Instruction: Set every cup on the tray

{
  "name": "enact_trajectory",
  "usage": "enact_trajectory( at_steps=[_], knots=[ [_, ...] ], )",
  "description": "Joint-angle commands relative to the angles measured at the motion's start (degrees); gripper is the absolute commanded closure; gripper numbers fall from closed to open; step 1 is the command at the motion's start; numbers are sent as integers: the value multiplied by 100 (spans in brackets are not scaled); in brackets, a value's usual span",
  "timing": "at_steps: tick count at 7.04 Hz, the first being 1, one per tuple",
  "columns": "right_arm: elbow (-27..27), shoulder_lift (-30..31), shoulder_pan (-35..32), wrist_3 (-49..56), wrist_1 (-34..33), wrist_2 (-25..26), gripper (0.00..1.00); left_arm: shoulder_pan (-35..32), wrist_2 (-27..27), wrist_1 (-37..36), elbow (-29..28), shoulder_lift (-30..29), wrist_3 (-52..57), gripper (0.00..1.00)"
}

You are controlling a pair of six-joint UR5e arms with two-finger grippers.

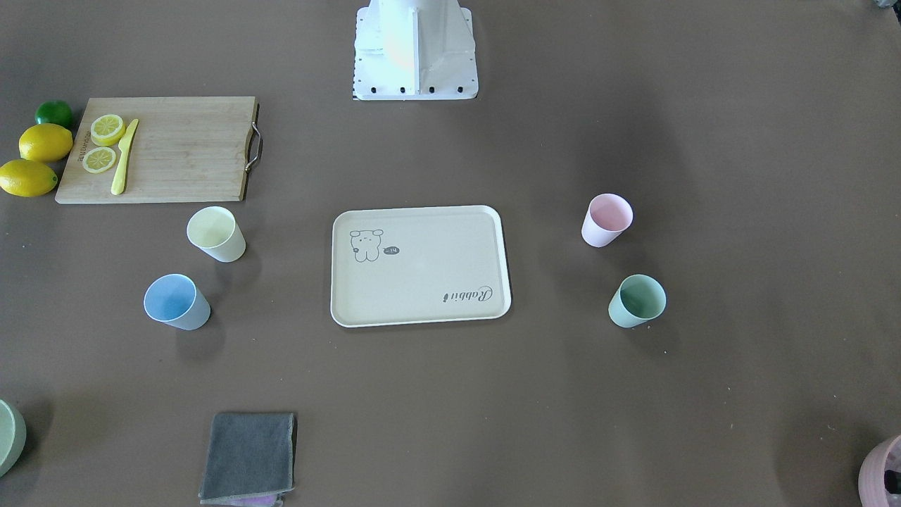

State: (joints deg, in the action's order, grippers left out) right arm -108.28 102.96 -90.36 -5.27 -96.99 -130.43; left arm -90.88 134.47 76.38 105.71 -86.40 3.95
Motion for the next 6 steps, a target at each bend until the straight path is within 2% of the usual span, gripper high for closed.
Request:
enact_trajectory(
  at_steps=[1, 3, 6],
  knots=[
    [0, -4, -8, 0, 4, 0, 0, 0, -52, 0, -15, -52, -9, 2],
    [0, 5, -8, 0, 22, 0, 0, 0, -27, 52, 99, -44, 0, 2],
    [-88, -248, -8, -18, 74, -44, 0, 0, 0, 1191, 81, -61, -35, 2]
  ],
)
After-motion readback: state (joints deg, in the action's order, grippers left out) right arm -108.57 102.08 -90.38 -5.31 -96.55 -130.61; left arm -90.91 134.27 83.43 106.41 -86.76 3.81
